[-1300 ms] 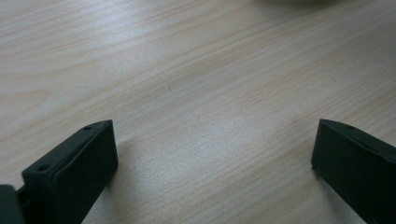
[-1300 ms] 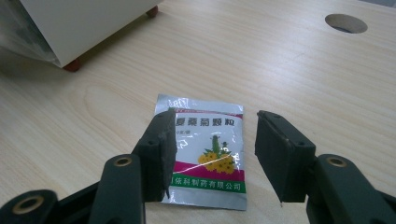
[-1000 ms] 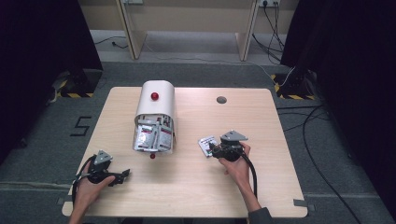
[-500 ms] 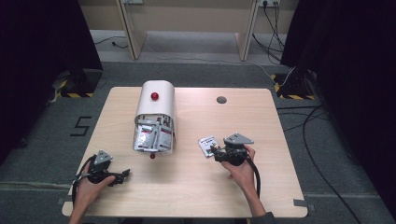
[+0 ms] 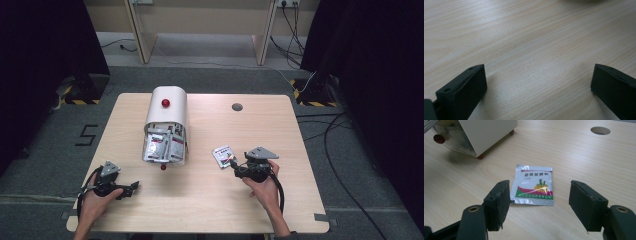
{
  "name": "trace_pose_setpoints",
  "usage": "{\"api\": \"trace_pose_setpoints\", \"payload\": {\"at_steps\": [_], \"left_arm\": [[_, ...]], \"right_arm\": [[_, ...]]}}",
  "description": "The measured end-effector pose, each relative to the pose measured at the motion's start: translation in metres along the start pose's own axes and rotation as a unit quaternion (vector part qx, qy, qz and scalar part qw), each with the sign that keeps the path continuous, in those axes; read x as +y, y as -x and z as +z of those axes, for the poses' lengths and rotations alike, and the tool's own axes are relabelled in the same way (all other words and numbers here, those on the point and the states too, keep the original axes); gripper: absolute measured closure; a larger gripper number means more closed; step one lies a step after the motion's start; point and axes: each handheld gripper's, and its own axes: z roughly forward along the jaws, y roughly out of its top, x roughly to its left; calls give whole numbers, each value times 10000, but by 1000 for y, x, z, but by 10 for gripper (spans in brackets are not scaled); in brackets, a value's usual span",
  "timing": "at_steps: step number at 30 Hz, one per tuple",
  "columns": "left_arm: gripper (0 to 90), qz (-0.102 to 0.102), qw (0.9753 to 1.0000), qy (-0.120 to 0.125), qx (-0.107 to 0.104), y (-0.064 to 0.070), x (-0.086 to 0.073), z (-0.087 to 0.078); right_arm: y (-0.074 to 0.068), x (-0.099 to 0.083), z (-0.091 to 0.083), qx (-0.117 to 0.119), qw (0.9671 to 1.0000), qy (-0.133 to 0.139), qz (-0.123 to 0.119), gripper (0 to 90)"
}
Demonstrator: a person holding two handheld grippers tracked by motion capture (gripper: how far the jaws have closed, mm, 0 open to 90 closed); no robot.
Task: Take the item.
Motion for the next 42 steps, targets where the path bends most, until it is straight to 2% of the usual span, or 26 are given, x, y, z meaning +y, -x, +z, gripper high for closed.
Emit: {"api": "trace_pose_setpoints", "payload": {"at_steps": [8,13,22,42], "left_arm": [[0,1,10000,0,-4,0,0,0],[0,2,10000,0,-4,0,0,0],[0,2,10000,0,-4,0,0,0],[0,2,10000,0,-3,0,0,0]], "right_arm": [[-3,-6,-10,44,10000,-7,22,327],[-2,-10,-15,30,9999,-61,-85,287],[1,-21,-23,3,9999,-150,-44,206],[9,-42,-42,-119,9999,-112,27,221]]}}
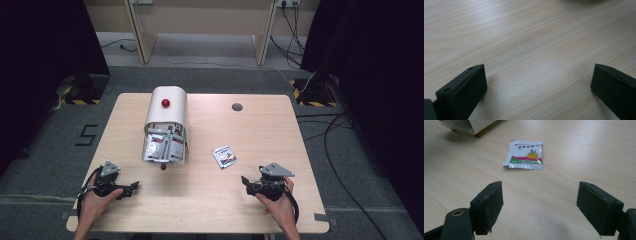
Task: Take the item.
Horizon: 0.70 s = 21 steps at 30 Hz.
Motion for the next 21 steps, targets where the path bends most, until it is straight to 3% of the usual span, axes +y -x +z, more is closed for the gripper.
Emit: {"api": "trace_pose_setpoints", "payload": {"at_steps": [21], "left_arm": [[0,0,10000,1,0,0,0,0]], "right_arm": [[5,-17,-12,36,9997,-2,233,177]]}}
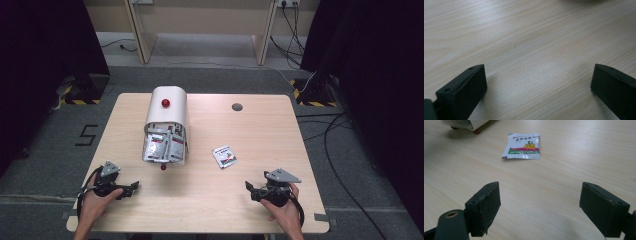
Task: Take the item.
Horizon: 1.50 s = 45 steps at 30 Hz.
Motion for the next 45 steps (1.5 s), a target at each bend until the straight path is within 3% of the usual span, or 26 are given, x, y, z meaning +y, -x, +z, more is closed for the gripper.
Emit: {"api": "trace_pose_setpoints", "payload": {"at_steps": [4,14,22,45], "left_arm": [[0,0,10000,-1,0,0,0,0],[0,0,10000,-1,1,0,0,0],[0,1,10000,-1,1,0,0,0],[0,-1,10000,0,2,0,0,0]], "right_arm": [[2,-3,-2,-4,9999,15,124,163],[3,-14,-8,58,9999,28,120,159],[4,-24,-14,-30,10000,39,55,162],[2,-42,-30,-168,9997,52,187,164]]}}
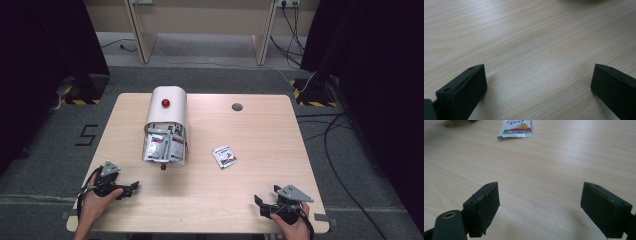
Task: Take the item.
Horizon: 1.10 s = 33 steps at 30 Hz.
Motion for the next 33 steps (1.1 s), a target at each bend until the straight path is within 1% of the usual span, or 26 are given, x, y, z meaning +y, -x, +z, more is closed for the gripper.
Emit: {"api": "trace_pose_setpoints", "payload": {"at_steps": [8,10,17,25,29,33], "left_arm": [[0,1,10000,0,1,0,0,0],[0,2,10000,0,1,0,0,0],[0,1,10000,-1,2,0,0,0],[0,0,10000,0,4,0,0,0],[0,1,10000,-2,5,0,0,0],[0,1,10000,-1,7,0,0,0]], "right_arm": [[1,-7,-7,-69,10000,-6,0,165],[2,-9,-8,-98,9999,-26,-48,165],[3,-14,-12,-84,9999,-37,-61,163],[3,-23,-12,-108,9996,-151,-198,159],[4,-26,-15,-146,9996,-130,-226,159],[4,-29,-17,-226,9990,-122,-367,157]]}}
